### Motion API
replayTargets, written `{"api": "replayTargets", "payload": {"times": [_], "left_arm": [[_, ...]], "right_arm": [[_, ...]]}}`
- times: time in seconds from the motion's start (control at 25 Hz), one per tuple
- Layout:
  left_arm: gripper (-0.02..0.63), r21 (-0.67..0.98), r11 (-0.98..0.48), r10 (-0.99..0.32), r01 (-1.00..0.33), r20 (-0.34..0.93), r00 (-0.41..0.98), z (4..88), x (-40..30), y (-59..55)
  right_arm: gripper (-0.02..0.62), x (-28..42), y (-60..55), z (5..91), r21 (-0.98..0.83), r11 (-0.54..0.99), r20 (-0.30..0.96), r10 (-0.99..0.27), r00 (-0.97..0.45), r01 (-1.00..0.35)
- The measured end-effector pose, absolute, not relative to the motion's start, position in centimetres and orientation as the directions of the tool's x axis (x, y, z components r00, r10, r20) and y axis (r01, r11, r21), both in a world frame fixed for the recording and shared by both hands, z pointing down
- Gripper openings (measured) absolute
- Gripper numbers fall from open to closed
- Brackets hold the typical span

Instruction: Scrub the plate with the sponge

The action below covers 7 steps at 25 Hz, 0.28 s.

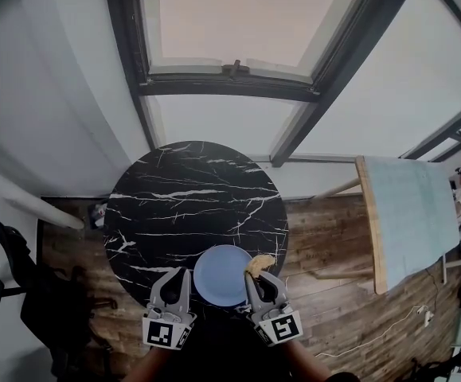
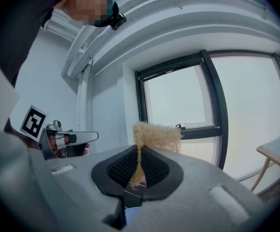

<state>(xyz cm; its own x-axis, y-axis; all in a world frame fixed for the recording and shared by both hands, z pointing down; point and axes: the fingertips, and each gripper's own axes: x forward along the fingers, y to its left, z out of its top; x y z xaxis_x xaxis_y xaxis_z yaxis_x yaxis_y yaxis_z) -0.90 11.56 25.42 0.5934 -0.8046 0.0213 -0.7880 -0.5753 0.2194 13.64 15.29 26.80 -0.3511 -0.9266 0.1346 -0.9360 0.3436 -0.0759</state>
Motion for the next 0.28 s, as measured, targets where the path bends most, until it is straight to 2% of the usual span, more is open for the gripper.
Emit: {"api": "replayTargets", "payload": {"times": [0.28], "left_arm": [[-0.009, 0.226, -0.571, -0.810, -0.790, 0.004, 0.587, 25.12, -1.15, 11.55]], "right_arm": [[0.021, 13.38, 15.51, 27.30, -0.047, 0.359, 0.141, -0.921, -0.362, -0.932]]}}
